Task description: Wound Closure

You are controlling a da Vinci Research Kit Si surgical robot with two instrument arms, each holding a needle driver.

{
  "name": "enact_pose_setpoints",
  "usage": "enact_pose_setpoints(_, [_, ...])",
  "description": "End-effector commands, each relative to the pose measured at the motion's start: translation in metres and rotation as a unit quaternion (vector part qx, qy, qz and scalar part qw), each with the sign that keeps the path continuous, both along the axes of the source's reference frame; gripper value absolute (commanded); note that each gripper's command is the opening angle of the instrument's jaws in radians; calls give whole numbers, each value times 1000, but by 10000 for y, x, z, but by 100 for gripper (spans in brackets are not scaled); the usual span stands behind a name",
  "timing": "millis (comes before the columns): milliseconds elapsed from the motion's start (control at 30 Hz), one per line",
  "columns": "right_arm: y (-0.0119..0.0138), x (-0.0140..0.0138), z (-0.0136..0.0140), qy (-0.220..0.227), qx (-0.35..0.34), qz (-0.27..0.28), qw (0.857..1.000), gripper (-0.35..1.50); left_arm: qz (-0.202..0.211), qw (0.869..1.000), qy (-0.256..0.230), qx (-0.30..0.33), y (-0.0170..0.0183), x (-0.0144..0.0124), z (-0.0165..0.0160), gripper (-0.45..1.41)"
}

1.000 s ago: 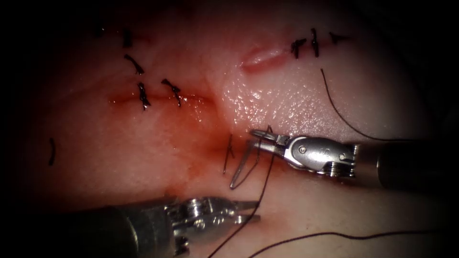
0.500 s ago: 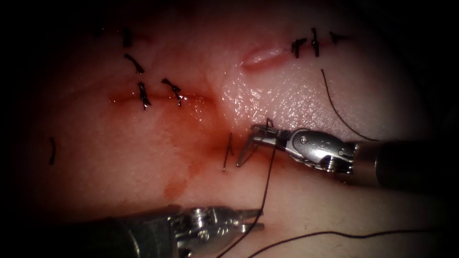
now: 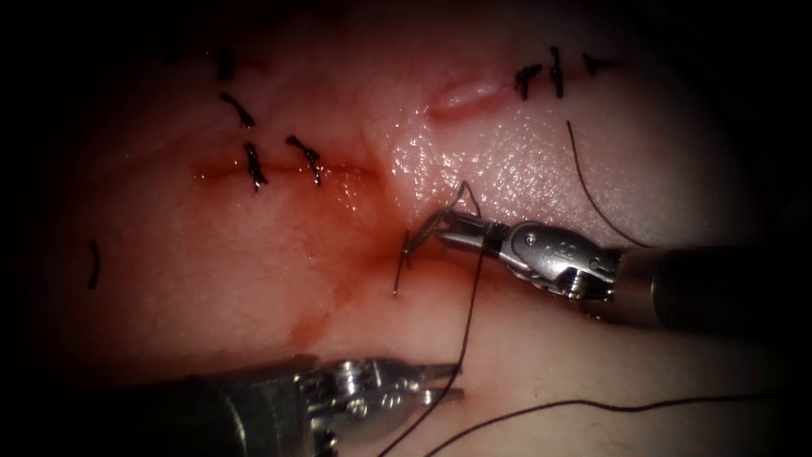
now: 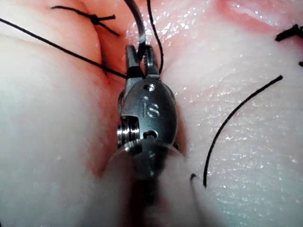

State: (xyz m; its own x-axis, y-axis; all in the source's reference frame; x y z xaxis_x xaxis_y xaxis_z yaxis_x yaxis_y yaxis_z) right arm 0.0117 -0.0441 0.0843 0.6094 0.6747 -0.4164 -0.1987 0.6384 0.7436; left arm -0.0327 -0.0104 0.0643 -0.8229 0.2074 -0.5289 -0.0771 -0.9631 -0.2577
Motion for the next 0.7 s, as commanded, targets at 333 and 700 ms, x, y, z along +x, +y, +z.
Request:
enact_pose_setpoints(333, [-64,0,28,-29,22,-46,998,-35,-3,1000,-2,-2,3,-4,3,16])
enact_pose_setpoints(700, [-86,-5,31,-44,36,-65,996,-35,-5,1000,-2,-2,6,-3,4,17])
